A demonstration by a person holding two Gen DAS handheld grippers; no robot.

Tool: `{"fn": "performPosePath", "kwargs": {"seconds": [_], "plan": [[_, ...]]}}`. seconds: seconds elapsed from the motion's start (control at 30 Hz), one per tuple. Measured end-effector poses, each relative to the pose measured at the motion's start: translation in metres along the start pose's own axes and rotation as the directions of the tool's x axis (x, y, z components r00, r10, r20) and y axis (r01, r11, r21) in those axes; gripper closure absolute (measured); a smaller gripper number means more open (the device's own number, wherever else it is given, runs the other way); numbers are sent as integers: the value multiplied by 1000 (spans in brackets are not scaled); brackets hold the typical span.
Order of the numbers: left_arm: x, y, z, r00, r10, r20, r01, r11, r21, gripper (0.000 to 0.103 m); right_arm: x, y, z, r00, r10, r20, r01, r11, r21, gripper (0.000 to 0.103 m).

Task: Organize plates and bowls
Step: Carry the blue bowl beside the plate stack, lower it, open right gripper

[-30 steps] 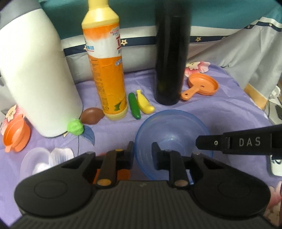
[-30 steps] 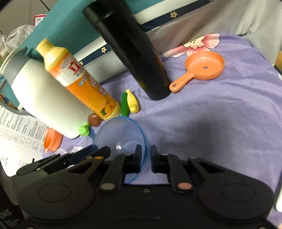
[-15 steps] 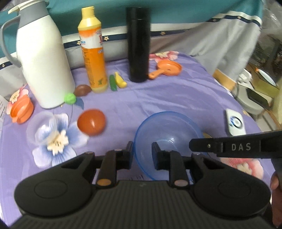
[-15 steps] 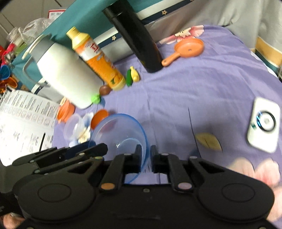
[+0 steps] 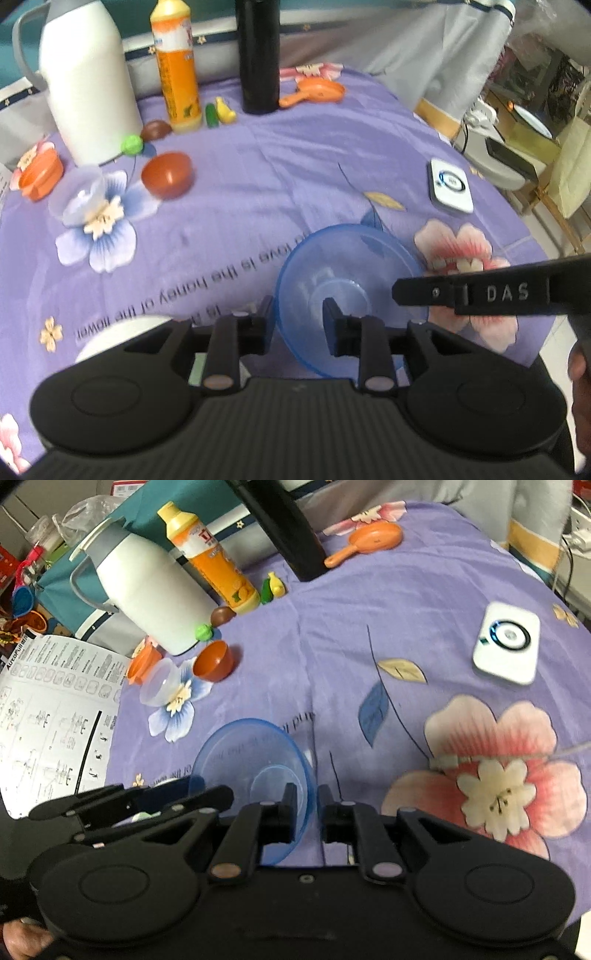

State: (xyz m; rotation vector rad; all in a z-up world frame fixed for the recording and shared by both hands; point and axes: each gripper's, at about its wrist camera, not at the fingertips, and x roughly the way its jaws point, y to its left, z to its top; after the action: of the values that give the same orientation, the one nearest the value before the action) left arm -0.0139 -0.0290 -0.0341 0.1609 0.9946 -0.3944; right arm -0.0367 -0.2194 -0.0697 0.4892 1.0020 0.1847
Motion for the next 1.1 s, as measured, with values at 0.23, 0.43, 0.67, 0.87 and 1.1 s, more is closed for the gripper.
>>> {"fn": "performPosePath", "kwargs": {"seconds": [0.23,0.43,0.67,0.87,1.1], "plan": [[6,0,-14,999,9,-36,-9,1000,-11,77,3,-3,-12,1000,2,-24,-2,1000,9,90],[12,1,-16,999,16,-52,-16,1000,-8,76,8,-3,-15,999,4,-39,-4,1000,10,90],[21,1,-20,997,20,-70,-20,1000,1,72,16,-5,-17,998,0,-57,0,1000,11,89],[25,0,-22,997,21,-76,-20,1000,7,65,21,-3,-19,998,-7,-69,7,1000,5,86],[7,-5,-19,999,48,10,-48,998,42,15,14,-2,-14,999,-18,-36,17,1000,-13,45]]}}
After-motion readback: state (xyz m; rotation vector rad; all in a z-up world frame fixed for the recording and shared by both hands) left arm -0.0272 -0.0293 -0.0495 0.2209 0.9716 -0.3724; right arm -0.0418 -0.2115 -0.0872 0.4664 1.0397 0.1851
